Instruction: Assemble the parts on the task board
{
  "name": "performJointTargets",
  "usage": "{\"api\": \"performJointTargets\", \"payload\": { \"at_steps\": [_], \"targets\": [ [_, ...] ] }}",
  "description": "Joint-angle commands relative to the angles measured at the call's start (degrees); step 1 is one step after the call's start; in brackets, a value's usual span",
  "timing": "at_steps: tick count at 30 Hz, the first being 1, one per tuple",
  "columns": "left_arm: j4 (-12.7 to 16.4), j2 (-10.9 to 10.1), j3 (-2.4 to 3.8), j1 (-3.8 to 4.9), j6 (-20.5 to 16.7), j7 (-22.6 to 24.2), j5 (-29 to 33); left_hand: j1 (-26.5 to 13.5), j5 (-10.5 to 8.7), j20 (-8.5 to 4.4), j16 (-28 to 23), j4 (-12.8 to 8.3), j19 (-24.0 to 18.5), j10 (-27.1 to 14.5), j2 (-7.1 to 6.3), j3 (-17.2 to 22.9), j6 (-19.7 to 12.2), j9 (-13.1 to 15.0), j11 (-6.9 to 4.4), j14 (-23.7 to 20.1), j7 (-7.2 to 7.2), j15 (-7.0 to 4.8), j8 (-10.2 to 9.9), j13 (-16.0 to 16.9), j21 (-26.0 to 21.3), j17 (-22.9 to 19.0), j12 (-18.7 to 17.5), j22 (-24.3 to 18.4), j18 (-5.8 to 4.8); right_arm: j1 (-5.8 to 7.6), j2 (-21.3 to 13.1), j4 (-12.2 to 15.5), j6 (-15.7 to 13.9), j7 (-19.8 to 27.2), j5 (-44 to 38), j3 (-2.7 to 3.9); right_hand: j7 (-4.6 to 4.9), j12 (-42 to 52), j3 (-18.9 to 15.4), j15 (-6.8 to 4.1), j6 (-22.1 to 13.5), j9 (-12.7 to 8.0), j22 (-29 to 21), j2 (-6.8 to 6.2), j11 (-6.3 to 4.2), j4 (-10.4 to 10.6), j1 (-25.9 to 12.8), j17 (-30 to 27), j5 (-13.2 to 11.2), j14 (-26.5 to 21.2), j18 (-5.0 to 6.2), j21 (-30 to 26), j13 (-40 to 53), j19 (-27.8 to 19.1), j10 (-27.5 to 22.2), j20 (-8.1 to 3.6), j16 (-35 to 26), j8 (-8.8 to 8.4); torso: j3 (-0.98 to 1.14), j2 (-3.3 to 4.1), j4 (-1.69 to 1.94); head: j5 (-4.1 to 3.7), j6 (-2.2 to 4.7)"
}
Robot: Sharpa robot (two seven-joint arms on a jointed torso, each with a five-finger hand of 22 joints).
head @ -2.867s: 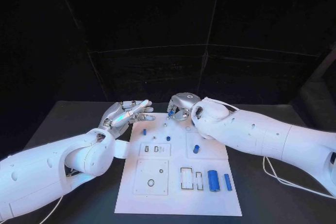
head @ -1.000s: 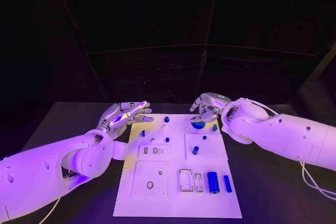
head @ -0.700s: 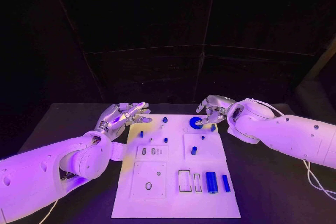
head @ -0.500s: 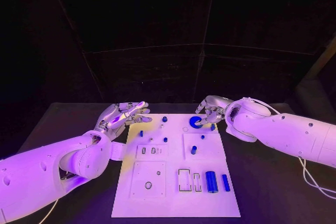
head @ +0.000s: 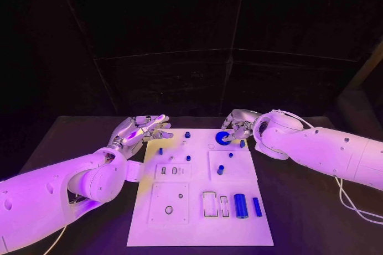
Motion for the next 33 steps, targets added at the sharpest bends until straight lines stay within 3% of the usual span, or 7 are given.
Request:
{"api": "performJointTargets", "payload": {
  "at_steps": [1, 15, 22, 33],
  "targets": [
    [0.0, 0.0, 0.04, 0.08, 0.9, 0.3, -0.4, 0.6, 0.31, 0.2, -0.3, -0.4, 0.2, 0.0, 0.35, 0.1, 0.2, 0.0, 0.13, 0.0, 0.42, 0.19, -0.3, -0.1, -0.3, 0.1, -0.4, -0.1, 0.38, 0.08, 0.1, -0.1, 2.1, -1.1, -1.6, 0.05, 0.02, 1.0, 0.2, 0.4, -0.3, 0.0, 0.2, -0.06, 0.1, -0.3, 0.6, 3.6, -0.5, 4.0, -1.11, 0.4, 1.2, 0.5, 0.8, 0.01, 0.3, 0.43, 0.02, 0.02, -0.08, 0.11, -0.07],
    [-0.1, 0.0, 0.04, 0.08, 0.7, 0.1, -0.4, 0.8, 0.32, 0.2, -0.4, -0.6, 0.3, 0.0, 0.47, 0.3, 0.2, 0.0, 0.12, 0.0, 0.42, 0.18, -0.3, 0.0, -0.3, 0.2, -0.5, -0.1, 0.39, 0.03, 0.1, -0.4, 5.2, -2.2, -2.0, 0.05, 0.04, 2.0, 0.1, 0.48, -0.2, 0.0, 0.5, -0.07, 0.18, -0.7, 0.2, 3.6, -1.5, 4.0, -1.14, 0.5, 2.5, 0.5, 1.1, 0.09, 0.3, 0.86, 0.0, 0.07, 0.0, 0.05, -0.36],
    [-0.1, 0.0, 0.04, 0.08, 0.7, 0.1, -0.4, 0.9, 0.32, 0.19, -0.4, -0.7, 0.3, 0.0, 0.51, 0.4, 0.2, 0.0, 0.11, 0.0, 0.42, 0.17, -0.3, 0.0, -0.3, 0.3, -0.5, -0.1, 0.39, 0.02, 0.4, -0.6, 4.3, -2.2, -2.0, 0.04, 0.06, 2.2, 0.1, 0.51, -0.2, 0.0, 0.5, 0.09, 0.21, -0.6, -0.1, 3.6, -1.8, 3.9, -1.15, 0.6, 2.7, 0.5, 1.1, 0.12, 0.3, 0.98, -0.01, 0.06, 0.02, 0.07, -0.5],
    [-0.2, 0.0, 0.04, 0.08, 1.2, -0.8, -0.4, 1.0, 0.32, 0.18, -0.5, -0.7, 0.3, 0.0, 0.67, 0.5, 0.2, 0.0, 0.11, 0.1, 0.43, 0.16, -0.4, 0.0, -0.3, 0.4, -0.6, -0.2, 0.4, 0.0, 0.8, -0.8, 3.1, -3.2, -2.0, 0.04, -0.38, 2.6, 0.6, 0.29, 2.0, 0.3, 0.9, 1.87, -0.13, -0.5, -1.2, 3.7, -1.7, 3.9, -1.18, 0.8, 3.4, 0.6, 1.2, 0.01, 0.4, 2.7, 0.04, 0.07, -0.03, 0.12, -0.59]
  ]
}}
